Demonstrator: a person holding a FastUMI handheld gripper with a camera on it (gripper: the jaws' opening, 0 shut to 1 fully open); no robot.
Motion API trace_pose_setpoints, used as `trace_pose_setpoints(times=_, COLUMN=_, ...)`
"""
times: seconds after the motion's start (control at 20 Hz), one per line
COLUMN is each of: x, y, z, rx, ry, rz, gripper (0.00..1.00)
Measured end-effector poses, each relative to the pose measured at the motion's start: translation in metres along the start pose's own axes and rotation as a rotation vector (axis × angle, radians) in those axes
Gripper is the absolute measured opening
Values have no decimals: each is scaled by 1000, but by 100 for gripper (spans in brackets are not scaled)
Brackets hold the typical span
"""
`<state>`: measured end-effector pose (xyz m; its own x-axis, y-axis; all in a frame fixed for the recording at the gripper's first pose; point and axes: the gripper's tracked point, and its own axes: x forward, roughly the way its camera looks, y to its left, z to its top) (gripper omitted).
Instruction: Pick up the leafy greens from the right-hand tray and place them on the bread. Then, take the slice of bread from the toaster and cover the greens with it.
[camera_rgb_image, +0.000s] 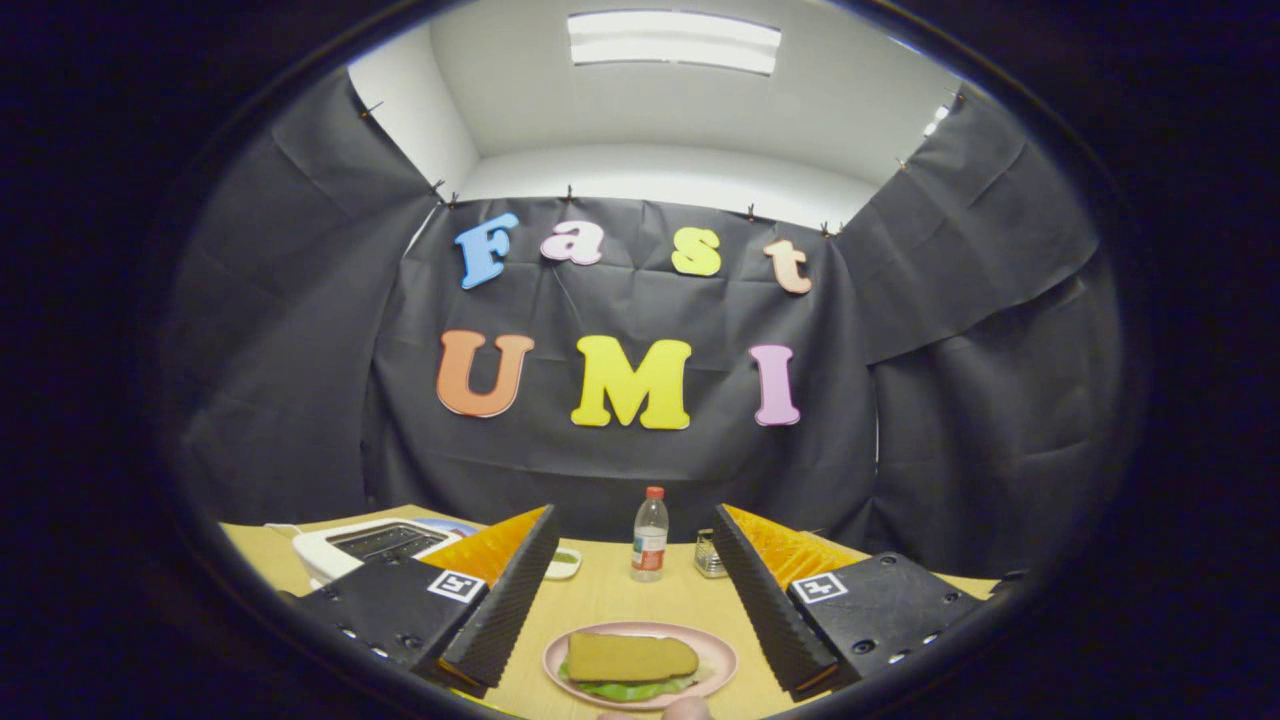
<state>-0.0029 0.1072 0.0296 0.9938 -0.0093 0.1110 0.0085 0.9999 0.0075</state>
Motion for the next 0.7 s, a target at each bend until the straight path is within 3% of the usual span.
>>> trace_pose_setpoints(times=0.7, x=-2, y=-4, z=3, rx=67, ry=7, rz=-14, gripper=95)
